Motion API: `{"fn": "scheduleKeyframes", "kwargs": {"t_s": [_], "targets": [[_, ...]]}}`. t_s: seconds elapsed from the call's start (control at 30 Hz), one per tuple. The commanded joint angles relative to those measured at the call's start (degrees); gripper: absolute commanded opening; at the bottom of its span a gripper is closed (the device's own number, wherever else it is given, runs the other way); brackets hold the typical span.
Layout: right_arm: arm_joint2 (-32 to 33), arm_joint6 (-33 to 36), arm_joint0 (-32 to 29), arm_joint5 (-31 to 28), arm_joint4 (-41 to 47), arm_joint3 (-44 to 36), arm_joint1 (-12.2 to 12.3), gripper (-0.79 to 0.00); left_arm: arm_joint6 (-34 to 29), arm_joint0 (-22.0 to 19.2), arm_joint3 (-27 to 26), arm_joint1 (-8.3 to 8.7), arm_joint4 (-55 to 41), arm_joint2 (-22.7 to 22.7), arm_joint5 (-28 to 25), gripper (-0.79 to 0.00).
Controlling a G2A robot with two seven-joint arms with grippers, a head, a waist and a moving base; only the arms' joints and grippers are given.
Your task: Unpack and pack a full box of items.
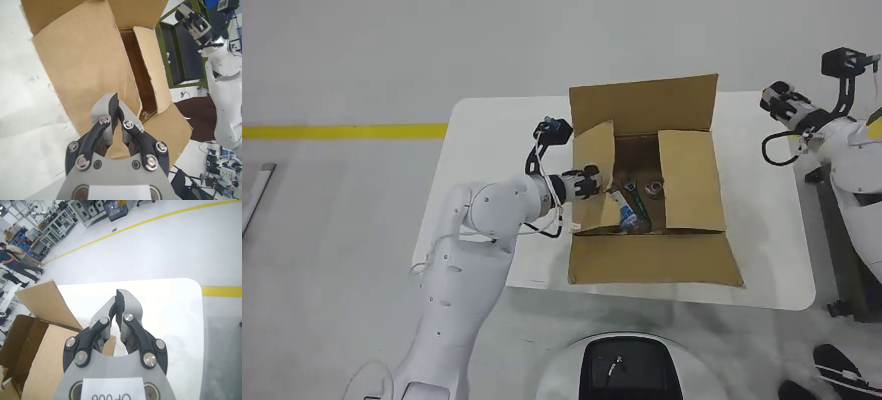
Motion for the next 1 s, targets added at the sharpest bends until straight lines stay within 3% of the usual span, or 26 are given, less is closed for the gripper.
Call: {"fn": "scheduleKeyframes", "kwargs": {"t_s": [0.0,0.4,0.77,0.8,0.9,0.93,0.97], "targets": [[-2.2,0.6,3.2,-0.8,-0.7,3.3,-0.5,-0.785,0.2,-0.7,1.6,-0.08,0.0,1.1,-1.8,-0.785],[-11.9,2.0,14.6,-6.9,8.4,18.0,-5.3,-0.785,-1.7,-1.4,3.3,0.05,2.5,5.0,-4.3,-0.785],[-13.6,12.5,20.0,-23.3,19.5,24.9,-7.2,-0.785,-2.8,-1.7,3.2,0.33,2.3,6.1,-6.3,-0.785],[-13.6,13.6,20.3,-24.4,19.3,25.0,-7.1,-0.785,-2.4,-1.8,3.2,0.35,2.3,6.0,-6.5,-0.720],[-13.1,15.8,20.1,-27.5,20.3,24.9,-6.8,-0.785,-2.1,-1.9,3.2,0.44,2.6,6.2,-7.1,-0.785],[-13.2,16.7,19.9,-28.7,19.4,24.4,-6.6,-0.785,-2.0,-2.0,3.2,0.48,2.6,6.1,-7.1,-0.474],[-12.9,17.0,19.6,-29.5,19.8,24.1,-6.4,-0.785,-1.8,-1.9,3.2,0.51,2.6,6.1,-7.1,-0.323]]}}
